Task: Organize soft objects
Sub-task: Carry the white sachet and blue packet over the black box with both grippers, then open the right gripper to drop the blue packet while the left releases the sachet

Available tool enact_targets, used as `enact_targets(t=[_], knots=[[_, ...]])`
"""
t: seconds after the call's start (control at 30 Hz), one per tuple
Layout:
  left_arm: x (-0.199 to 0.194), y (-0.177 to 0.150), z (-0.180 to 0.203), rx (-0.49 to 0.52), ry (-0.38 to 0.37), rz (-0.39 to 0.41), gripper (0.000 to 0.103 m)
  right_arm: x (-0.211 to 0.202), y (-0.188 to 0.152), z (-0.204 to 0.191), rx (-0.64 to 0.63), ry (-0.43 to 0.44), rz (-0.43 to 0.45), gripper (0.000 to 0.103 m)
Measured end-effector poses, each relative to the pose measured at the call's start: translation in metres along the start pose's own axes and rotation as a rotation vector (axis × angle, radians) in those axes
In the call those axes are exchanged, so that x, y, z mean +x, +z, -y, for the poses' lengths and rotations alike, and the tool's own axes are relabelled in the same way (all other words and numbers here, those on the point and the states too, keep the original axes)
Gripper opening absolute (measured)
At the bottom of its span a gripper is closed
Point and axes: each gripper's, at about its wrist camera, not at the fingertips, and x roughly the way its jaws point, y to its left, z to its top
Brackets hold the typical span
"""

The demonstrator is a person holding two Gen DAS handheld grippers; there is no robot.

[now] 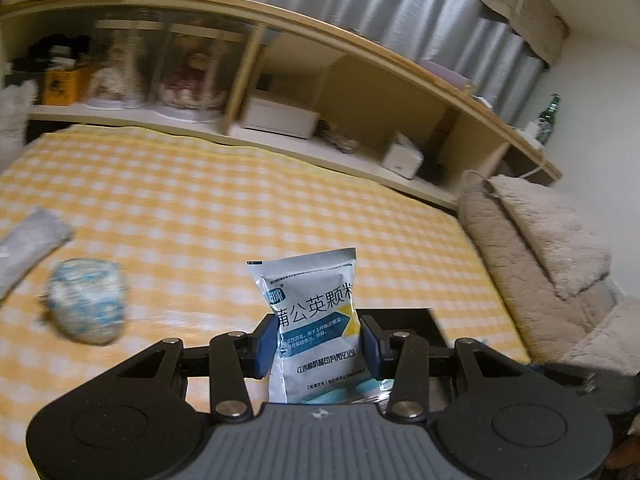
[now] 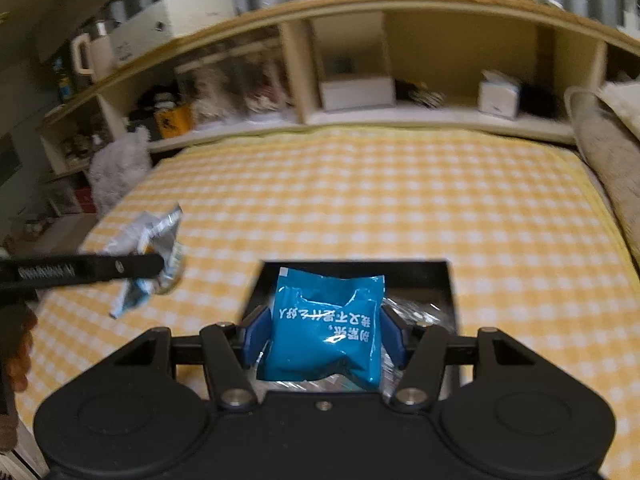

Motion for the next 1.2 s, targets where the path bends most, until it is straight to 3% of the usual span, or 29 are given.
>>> enact_targets(t=[0.17,0.53,0.8,0.9,1.03,1.2], knots=[[0.035,0.002,0.035,-0.006,-0.076,-0.053,0.045,0.007,-0.010,0.027,0.068,-0.026,-0.058,0.060],[0.126,-0.004,0.075,-0.073,-0.138,-0.258,0.045,0.027,-0.023,0.034,0.018,-0.019,-0.180,0.060],[0.171,-0.012,0.085,-0.083,-0.088,-0.329,0.047,0.034,-0.027,0.041,0.032,-0.007,-0.210,0.060],[0.183,-0.015,0.085,-0.060,-0.089,-0.362,0.056,0.036,-0.028,0.040,0.020,-0.027,-0.224,0.059],[0.181,-0.014,0.084,-0.029,-0.088,-0.360,0.080,0.040,-0.027,0.042,0.019,-0.017,-0.230,0.059],[0.168,-0.006,0.083,-0.001,-0.136,-0.359,0.080,0.044,-0.026,0.040,0.003,-0.025,-0.225,0.060]])
